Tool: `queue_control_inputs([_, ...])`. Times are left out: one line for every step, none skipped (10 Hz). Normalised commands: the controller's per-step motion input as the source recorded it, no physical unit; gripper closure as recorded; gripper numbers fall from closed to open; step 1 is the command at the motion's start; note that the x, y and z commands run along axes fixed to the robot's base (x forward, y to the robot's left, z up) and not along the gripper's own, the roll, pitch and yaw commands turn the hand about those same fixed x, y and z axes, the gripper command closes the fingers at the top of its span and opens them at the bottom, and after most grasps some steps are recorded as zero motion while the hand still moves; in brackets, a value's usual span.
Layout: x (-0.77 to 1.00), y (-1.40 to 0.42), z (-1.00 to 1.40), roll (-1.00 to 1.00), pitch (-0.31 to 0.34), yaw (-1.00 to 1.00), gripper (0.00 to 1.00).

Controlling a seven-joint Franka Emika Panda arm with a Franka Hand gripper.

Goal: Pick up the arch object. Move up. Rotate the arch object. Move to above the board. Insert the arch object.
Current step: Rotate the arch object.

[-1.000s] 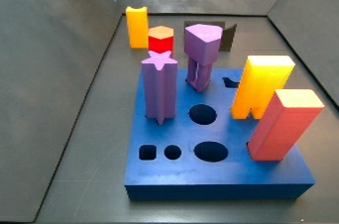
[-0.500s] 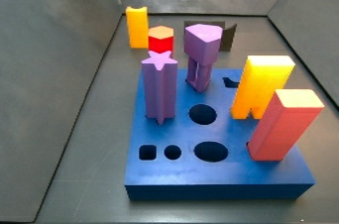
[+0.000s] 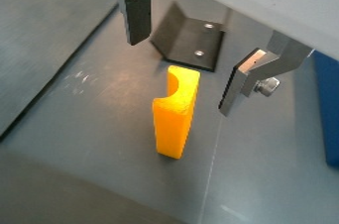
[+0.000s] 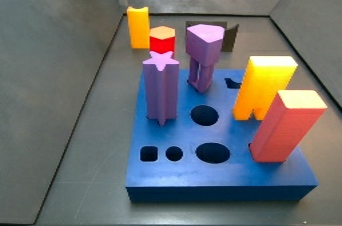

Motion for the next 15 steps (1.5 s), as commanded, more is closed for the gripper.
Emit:
queue_control_inputs([0.04, -0.01, -0.04, 0.0, 0.004, 1.0, 0.0])
queue_control_inputs([0.04, -0.01, -0.04, 0.0, 0.004, 1.0, 0.0])
queue_control_inputs([0.04, -0.01, -0.04, 0.0, 0.004, 1.0, 0.0])
queue_control_inputs([0.04, -0.01, -0.04, 0.0, 0.004, 1.0, 0.0])
queue_control_inputs([0.04, -0.01, -0.04, 0.0, 0.004, 1.0, 0.0])
queue_control_inputs([0.04, -0.01, -0.04, 0.0, 0.004, 1.0, 0.0])
queue_control_inputs([0.04, -0.01, -0.04, 0.0, 0.004, 1.0, 0.0])
queue_control_inputs([0.04, -0.01, -0.04, 0.0, 0.005, 1.0, 0.0])
queue_control_inputs([0.04, -0.01, -0.04, 0.0, 0.005, 1.0, 0.0])
queue_control_inputs([0.04, -0.01, -0.04, 0.0, 0.005, 1.0, 0.0])
queue_control_inputs([0.04, -0.01, -0.04, 0.0, 0.005, 1.0, 0.0])
queue_control_inputs([0.04, -0.01, -0.04, 0.0, 0.005, 1.0, 0.0])
queue_control_inputs([0.04, -0.01, -0.04, 0.0, 0.006, 1.0, 0.0])
queue_control_inputs([0.04, -0.01, -0.04, 0.0, 0.006, 1.0, 0.0])
queue_control_inputs([0.04, -0.01, -0.04, 0.0, 0.006, 1.0, 0.0])
